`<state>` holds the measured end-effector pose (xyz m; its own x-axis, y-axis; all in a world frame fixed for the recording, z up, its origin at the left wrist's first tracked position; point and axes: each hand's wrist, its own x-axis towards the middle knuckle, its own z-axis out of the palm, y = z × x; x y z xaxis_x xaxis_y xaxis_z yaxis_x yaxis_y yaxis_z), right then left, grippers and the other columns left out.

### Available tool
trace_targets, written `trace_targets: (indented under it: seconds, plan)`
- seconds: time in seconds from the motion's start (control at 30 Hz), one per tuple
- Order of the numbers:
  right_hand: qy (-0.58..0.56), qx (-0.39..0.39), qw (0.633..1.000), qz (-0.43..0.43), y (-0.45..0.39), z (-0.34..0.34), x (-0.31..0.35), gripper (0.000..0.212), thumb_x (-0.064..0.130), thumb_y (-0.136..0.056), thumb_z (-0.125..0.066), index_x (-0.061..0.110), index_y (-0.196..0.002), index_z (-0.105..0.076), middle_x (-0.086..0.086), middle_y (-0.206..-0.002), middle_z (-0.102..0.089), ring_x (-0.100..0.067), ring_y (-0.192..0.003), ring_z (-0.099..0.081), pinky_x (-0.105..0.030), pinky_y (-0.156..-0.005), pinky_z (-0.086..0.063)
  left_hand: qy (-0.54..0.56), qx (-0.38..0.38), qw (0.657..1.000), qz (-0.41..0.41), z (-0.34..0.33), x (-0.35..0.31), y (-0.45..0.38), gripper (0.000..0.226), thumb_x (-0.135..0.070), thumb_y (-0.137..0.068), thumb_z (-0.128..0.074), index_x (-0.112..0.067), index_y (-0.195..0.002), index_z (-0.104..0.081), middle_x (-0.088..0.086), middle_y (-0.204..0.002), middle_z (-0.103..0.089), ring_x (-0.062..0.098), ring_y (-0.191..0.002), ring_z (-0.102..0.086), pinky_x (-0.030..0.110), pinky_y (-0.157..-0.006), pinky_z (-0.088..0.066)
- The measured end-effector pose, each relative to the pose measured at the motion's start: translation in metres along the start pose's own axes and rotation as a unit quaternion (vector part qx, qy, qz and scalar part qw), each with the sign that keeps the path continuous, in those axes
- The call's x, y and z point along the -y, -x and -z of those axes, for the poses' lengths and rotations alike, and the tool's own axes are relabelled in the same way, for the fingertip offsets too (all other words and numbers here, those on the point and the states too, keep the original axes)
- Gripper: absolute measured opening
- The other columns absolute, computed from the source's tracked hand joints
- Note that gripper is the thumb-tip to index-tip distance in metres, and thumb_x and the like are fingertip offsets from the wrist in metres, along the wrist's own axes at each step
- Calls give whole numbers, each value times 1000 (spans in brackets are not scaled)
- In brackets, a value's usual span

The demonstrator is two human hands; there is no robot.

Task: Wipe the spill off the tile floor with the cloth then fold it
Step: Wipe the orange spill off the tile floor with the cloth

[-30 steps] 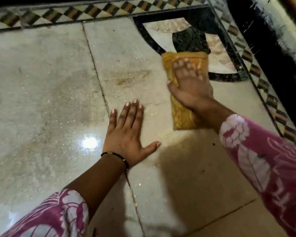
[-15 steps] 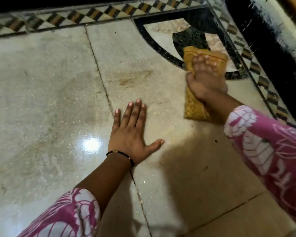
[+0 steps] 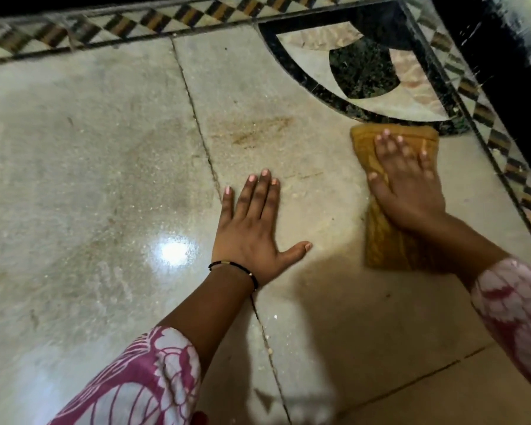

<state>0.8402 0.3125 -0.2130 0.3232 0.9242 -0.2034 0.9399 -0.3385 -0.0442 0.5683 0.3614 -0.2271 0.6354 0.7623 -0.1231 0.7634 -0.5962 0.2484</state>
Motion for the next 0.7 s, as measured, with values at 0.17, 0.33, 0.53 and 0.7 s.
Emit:
trace_targets:
  seconds: [0.17, 0.33, 0.53, 0.7]
  plan:
    - [-4, 33, 999, 24, -78, 18, 44, 67, 52, -97, -18, 23, -152, 7, 3, -160, 13, -17, -146, 12, -44, -117, 10, -8, 4, 1000, 1, 2, -3, 0, 102, -82, -78, -17, -15, -150, 9, 3, -158, 15, 19, -144, 17, 48, -115, 12]
    - [28, 22, 979, 203, -50, 5, 110, 65, 48, -95, -16, 20, -153, -4, 2, -161, -1, -19, -148, 2, -46, -118, 3, -8, 2, 1000, 1, 1, -2, 0, 102, -82, -78, -17, -14, -151, 7, 4, -159, 11, 19, -145, 14, 47, -115, 11]
    - [24, 32, 987, 153, 49, -7, 27, 65, 49, -94, -22, 29, -152, -4, 4, -161, -8, -15, -147, -4, -46, -119, -10, -7, 2, 1000, -1, -2, 0, 0, 102, -81, -78, -16, -14, -150, 9, 4, -158, 14, 20, -144, 15, 49, -116, 7]
    - [-7, -28, 998, -64, 14, 1, -23, 66, 52, -94, -15, 26, -153, 1, 0, -161, -1, -20, -148, -2, -45, -119, -1, -10, 2, 1000, 2, 0, 2, 0, 102, -82, -78, -15, -14, -150, 10, 4, -158, 16, 20, -144, 17, 50, -116, 7]
